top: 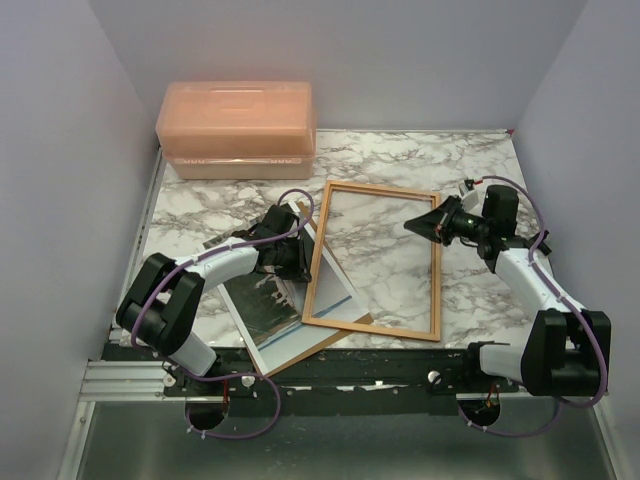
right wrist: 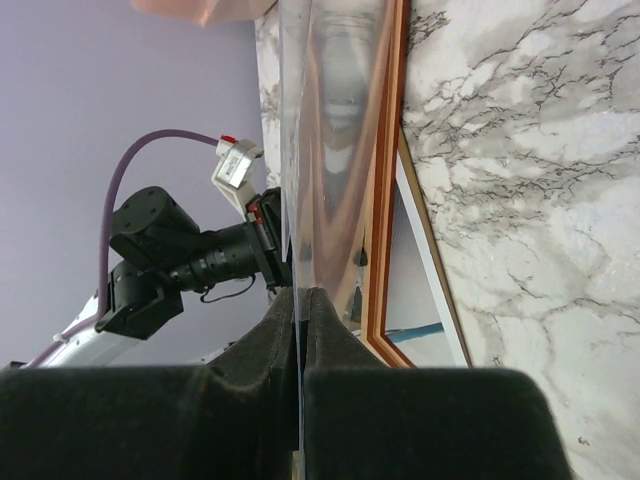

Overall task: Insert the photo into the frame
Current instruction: Place the photo frame item in the photo frame.

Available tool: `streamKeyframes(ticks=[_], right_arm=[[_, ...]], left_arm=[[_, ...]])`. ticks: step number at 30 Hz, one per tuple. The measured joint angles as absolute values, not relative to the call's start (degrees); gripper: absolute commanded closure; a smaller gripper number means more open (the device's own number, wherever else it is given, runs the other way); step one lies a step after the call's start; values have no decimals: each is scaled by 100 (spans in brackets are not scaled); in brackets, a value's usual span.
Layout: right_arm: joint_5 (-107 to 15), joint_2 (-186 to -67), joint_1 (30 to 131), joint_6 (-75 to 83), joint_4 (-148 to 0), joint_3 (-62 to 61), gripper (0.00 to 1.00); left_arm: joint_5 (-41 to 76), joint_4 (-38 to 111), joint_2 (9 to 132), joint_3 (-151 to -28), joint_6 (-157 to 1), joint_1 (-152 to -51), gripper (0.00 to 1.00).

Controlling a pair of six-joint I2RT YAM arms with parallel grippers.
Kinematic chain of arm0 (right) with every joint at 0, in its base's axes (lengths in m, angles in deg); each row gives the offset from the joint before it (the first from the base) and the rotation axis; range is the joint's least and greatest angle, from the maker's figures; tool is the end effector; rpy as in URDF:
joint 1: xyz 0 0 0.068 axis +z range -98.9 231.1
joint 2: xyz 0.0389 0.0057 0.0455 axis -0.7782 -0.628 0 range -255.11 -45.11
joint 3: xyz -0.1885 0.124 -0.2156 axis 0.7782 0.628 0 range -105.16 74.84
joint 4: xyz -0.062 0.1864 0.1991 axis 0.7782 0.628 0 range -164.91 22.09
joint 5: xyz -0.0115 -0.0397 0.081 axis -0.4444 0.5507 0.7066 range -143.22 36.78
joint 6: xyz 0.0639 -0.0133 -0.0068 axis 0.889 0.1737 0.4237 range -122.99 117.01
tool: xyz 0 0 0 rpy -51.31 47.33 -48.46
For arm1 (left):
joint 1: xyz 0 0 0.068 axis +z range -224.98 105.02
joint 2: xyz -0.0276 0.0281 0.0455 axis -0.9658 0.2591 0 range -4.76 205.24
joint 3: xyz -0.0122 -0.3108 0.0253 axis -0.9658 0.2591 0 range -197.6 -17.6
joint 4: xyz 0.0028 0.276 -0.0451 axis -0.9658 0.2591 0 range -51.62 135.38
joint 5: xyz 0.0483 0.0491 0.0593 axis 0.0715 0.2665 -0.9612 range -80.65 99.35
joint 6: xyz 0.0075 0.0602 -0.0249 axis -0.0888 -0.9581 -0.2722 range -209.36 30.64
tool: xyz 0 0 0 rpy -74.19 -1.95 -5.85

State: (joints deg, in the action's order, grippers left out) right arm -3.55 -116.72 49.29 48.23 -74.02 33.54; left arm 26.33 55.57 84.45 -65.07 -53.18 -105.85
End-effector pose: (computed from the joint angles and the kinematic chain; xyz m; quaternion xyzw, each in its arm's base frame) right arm 0.2755 0.0307 0.2651 0.1685 0.7996 0.5186 0.2517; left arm 0.2641 -0.1753 0.1810 -0.0046 0.9537 -0.2649 0.1422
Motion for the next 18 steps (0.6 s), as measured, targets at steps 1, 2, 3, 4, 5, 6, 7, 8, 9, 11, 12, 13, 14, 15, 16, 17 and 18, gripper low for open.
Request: streamKeyframes(ticks=[1, 2, 3, 4, 5, 6, 7, 8, 9, 11, 12, 13, 14, 15, 16, 17, 18], right_arm=[[-344, -11672, 4927, 4843, -7444, 3365, 99], [-337, -11674, 4927, 4847, -7470, 3372, 99], [-326, -11679, 4927, 4854, -7496, 3376, 99], [-315, -11685, 4927, 4858, -7511, 3378, 99], [-300, -11694, 4927, 4860, -7529, 3380, 99], [-296, -11705, 4927, 4863, -7544, 3383, 99], [-293, -11709, 4927, 4863, -7555, 3387, 99], [-291, -11711, 4927, 4858, -7553, 3389, 99], [-291, -11711, 4927, 4847, -7551, 3389, 99], [-285, -11711, 4927, 4806, -7542, 3389, 99], [-283, -11711, 4927, 4786, -7529, 3389, 99], [-280, -11709, 4927, 4755, -7516, 3389, 99], [-276, -11711, 4927, 4729, -7509, 3389, 99], [-274, -11709, 4927, 4699, -7505, 3389, 99], [-269, -11709, 4927, 4675, -7503, 3389, 99], [-263, -11709, 4927, 4646, -7503, 3389, 100], [-256, -11709, 4927, 4629, -7500, 3389, 99]], left_arm=[[2635, 5555, 8447, -6507, -5318, -10585, 87], [2635, 5555, 8449, -6507, -5318, -10585, 87], [2637, 5555, 8449, -6507, -5318, -10585, 87], [2637, 5553, 8449, -6507, -5315, -10585, 87], [2639, 5553, 8449, -6507, -5318, -10585, 87], [2639, 5553, 8451, -6507, -5318, -10585, 87], [2639, 5553, 8451, -6507, -5318, -10585, 87], [2641, 5553, 8451, -6507, -5318, -10585, 87], [2641, 5553, 8451, -6507, -5318, -10585, 87], [2641, 5553, 8451, -6507, -5318, -10585, 87], [2641, 5550, 8451, -6507, -5318, -10585, 87], [2641, 5553, 8451, -6507, -5318, -10585, 87], [2641, 5550, 8451, -6507, -5318, -10585, 87], [2641, 5550, 8451, -6507, -5318, -10585, 87], [2641, 5553, 8451, -6507, -5318, -10585, 87], [2641, 5550, 8451, -6507, -5318, -10585, 87], [2641, 5553, 8451, -6507, -5318, -10585, 87]])
